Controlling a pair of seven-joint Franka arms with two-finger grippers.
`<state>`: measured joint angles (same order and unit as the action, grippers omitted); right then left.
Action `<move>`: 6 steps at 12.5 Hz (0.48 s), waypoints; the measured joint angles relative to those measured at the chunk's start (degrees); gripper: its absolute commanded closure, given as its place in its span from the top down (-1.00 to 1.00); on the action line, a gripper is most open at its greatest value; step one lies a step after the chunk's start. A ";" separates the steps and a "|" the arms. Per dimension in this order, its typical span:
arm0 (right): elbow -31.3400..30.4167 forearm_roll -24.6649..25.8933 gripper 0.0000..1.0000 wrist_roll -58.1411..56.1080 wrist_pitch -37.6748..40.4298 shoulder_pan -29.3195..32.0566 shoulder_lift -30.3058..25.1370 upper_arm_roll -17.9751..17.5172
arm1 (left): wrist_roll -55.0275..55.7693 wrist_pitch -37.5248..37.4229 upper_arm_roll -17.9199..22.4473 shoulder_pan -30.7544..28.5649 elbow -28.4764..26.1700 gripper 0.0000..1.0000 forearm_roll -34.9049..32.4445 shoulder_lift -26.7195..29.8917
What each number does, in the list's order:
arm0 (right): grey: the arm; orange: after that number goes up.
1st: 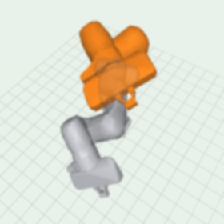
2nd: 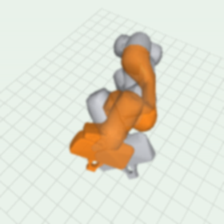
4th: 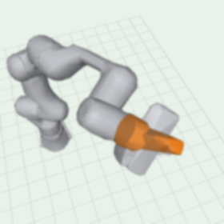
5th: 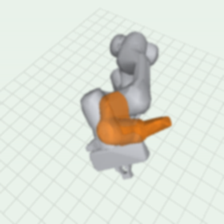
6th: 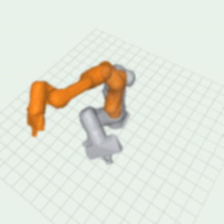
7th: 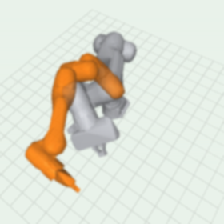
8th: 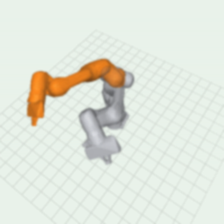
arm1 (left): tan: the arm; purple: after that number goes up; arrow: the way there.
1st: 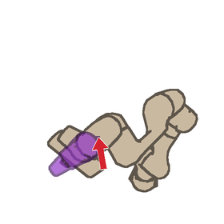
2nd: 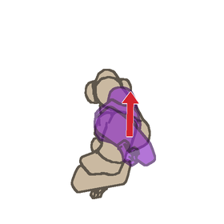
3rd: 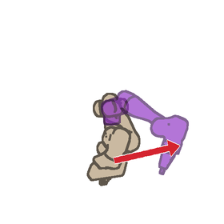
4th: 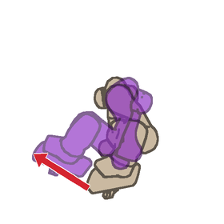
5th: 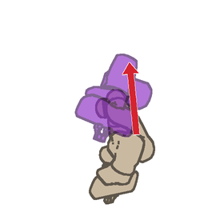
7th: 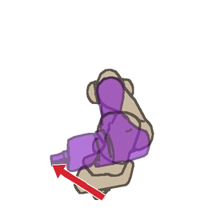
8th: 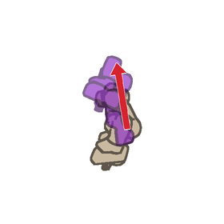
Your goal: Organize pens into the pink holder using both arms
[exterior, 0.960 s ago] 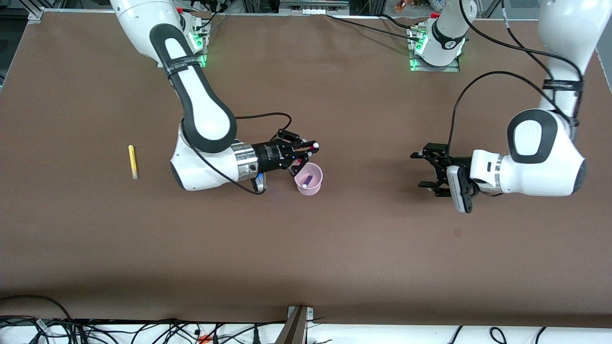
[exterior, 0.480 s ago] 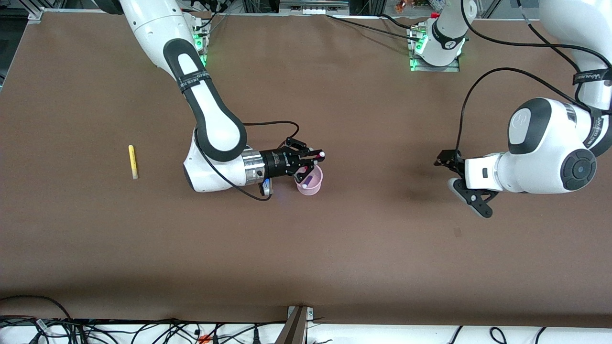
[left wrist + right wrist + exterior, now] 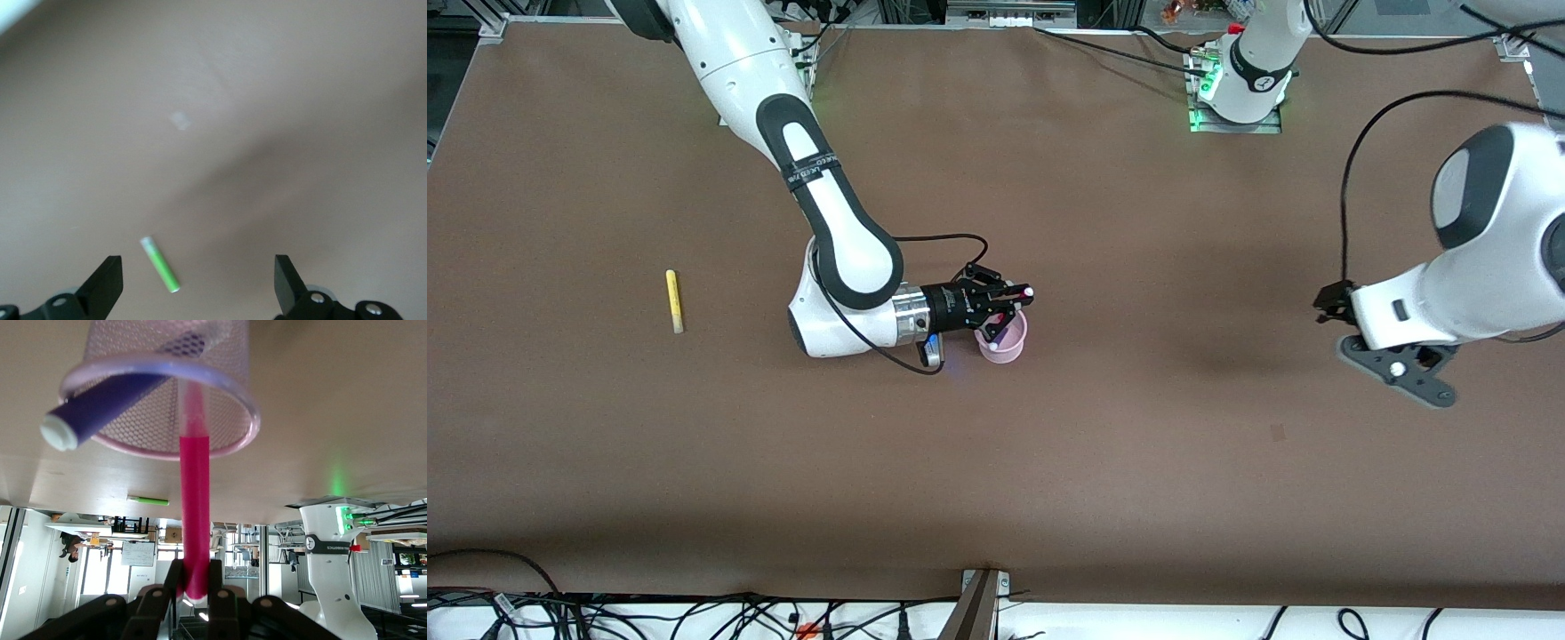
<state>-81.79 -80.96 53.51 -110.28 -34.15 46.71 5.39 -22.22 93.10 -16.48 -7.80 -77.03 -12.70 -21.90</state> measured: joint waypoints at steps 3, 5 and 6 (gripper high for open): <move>0.03 0.00 0.99 -0.96 -0.24 0.01 0.33 0.14 | 3.10 -1.51 1.65 -0.84 4.71 1.00 -0.44 3.34; 0.61 0.51 0.99 -1.34 -0.49 0.02 0.05 0.97 | 10.14 -2.49 2.92 -0.94 5.24 1.00 1.55 4.84; 1.23 2.28 0.99 -1.73 -0.50 0.02 -0.26 1.82 | 14.12 -3.35 4.46 0.00 3.63 1.00 4.25 6.49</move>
<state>-80.56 -78.68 51.78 -110.78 -34.13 46.45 7.21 -8.10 89.75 -12.02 -7.80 -73.40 -8.46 -15.41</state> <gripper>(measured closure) 0.185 0.000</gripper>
